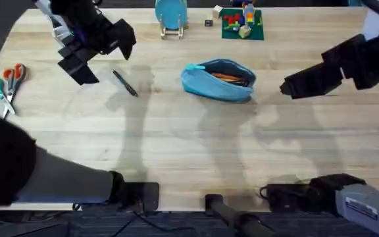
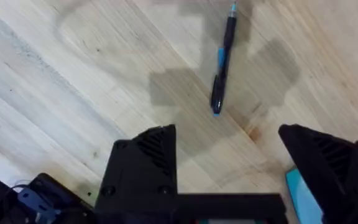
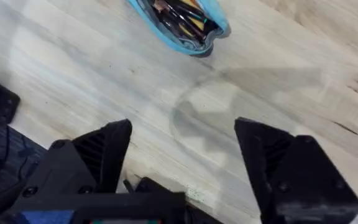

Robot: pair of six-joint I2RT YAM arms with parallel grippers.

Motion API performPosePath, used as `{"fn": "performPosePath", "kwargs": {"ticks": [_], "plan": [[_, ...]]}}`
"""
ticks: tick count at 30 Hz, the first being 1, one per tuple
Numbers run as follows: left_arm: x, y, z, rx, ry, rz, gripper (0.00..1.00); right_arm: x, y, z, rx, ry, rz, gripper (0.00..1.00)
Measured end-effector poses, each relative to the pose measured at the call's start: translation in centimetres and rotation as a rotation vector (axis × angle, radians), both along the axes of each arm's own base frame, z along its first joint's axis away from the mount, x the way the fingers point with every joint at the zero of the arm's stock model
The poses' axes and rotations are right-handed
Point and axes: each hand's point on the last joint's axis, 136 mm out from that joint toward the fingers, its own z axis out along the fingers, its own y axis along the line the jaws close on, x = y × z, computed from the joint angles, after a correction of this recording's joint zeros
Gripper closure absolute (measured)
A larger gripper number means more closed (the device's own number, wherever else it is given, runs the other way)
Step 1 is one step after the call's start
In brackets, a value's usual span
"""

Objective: Unzip the bag, pick up the pens from the table one at a time and place them inside, then zip the bag closed.

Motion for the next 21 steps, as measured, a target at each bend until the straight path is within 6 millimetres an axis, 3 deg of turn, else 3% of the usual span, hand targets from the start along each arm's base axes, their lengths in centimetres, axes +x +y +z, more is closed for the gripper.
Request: {"fn": "performPosePath", "kwargs": {"ticks": [8,13,21], "plan": [[0.6,0.4,-3.5,-0.046,0.089,0.028,0.006,0.0,0.0,0.0,0.000,0.000,0.000,0.004],[2.2,0.7,-5.7,-0.098,0.090,0.026,0.005,0.0,0.0,0.0,0.000,0.000,0.000,0.004],[2.8,0.6,-7.9,-0.130,0.130,-0.033,0.004,0.0,0.0,0.0,0.000,0.000,0.000,0.004]]}}
